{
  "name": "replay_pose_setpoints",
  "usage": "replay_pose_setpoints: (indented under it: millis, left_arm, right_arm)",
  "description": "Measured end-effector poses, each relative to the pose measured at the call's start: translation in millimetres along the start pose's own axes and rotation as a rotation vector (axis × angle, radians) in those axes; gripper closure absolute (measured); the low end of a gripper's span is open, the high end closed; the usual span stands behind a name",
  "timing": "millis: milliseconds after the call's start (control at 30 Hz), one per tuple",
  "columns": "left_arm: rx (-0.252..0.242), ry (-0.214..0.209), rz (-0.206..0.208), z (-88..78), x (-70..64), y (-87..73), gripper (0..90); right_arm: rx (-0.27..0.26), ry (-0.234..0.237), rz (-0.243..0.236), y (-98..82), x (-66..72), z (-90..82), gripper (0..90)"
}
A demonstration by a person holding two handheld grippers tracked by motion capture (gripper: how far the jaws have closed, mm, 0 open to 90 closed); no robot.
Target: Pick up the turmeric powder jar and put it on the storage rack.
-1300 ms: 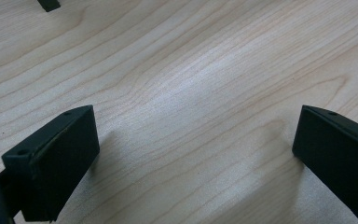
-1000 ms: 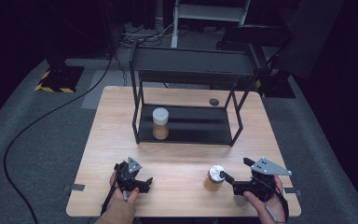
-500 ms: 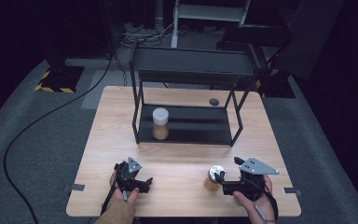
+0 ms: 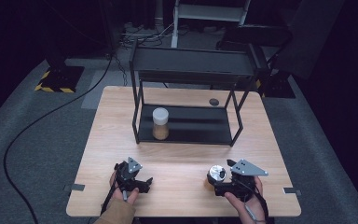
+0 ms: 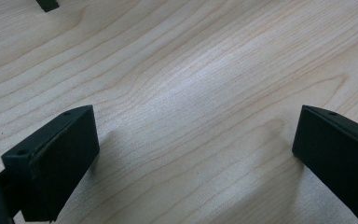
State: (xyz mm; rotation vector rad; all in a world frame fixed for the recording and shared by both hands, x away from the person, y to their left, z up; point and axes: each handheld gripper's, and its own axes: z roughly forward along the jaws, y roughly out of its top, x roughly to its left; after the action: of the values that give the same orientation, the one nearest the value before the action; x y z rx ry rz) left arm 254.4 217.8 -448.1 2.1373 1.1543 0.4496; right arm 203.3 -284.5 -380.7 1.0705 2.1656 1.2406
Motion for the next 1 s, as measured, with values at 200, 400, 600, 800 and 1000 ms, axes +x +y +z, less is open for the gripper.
replay_pose_setpoints:
  millis: [200, 400, 600, 800, 1000]
  left_arm:
    - [-0.001, -0.001, -0.001, 0.0, -0.1, -0.1, 0.3]
    - [-0.001, -0.002, 0.001, 0.1, 0.2, -0.2, 0.3]
    - [-0.003, -0.003, 0.001, 0.2, 0.1, -0.5, 0.3]
    - [-0.003, -0.004, 0.001, 0.2, 0.1, -0.6, 0.3]
    - [-0.001, -0.005, 0.003, 0.0, 0.3, -0.4, 0.3]
  right_arm:
    - [0.025, -0.021, 0.006, -2.2, 6.1, 6.2, 6.8]
    - [0.08, -0.033, 0.027, -1.0, 7.9, 14.1, 7.7]
    - [0.111, -0.044, 0.029, -0.4, 10.6, 20.7, 10.4]
    - [0.157, -0.05, 0.039, 0.9, 10.8, 29.0, 14.0]
    - [0.21, -0.056, 0.039, 5.1, 10.8, 36.3, 19.6]
